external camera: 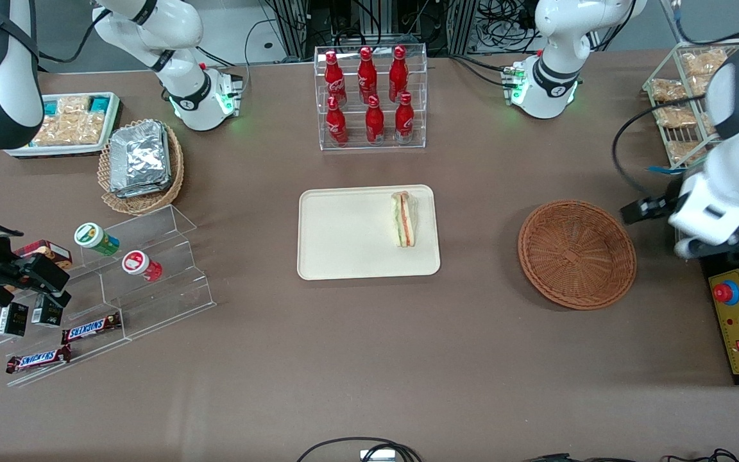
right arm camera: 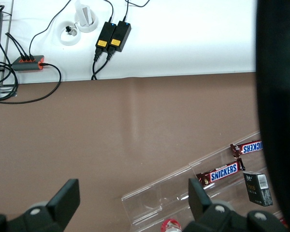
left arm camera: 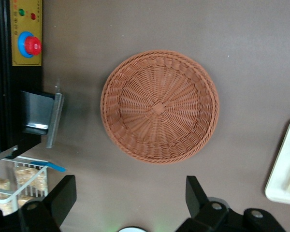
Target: Place sandwich from basket to tray
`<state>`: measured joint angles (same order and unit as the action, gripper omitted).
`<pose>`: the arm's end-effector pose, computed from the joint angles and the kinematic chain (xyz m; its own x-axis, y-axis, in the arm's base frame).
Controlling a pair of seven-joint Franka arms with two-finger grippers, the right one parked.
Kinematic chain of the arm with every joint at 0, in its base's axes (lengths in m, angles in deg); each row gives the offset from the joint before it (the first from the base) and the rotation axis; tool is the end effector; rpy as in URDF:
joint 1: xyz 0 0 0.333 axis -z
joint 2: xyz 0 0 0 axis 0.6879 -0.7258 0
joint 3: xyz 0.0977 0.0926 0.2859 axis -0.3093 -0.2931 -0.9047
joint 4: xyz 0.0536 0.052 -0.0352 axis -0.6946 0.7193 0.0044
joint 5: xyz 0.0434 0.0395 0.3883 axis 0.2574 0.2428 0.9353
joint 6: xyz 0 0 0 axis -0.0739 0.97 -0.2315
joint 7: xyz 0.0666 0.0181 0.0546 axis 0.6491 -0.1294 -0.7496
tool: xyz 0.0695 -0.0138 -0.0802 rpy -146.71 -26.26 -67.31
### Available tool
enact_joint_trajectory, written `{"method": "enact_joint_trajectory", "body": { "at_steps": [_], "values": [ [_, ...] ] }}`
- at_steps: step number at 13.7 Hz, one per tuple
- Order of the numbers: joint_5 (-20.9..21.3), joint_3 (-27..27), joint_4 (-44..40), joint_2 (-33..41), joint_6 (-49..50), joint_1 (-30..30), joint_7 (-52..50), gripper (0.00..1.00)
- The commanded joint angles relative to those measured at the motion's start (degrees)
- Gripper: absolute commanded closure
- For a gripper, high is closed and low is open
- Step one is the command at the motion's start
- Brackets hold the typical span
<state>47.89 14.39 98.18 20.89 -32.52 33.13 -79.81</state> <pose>0.5656 -0.0178 0.5511 0.9793 0.1372 -0.1489 0.1194 -0.9853 -0.1225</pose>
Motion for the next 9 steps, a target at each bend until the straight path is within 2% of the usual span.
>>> {"method": "enact_joint_trajectory", "body": {
  "at_steps": [1, 5, 9],
  "values": [
    [-2.3, -7.4, 0.7, 3.9, 2.9, 5.7, 6.3, 0.0],
    [-3.8, -8.1, -3.8, 5.1, 7.8, 6.4, 10.5, 0.0],
    [-4.2, -8.1, -5.3, 5.2, 8.3, 7.0, 12.1, 0.0]
  ]
}}
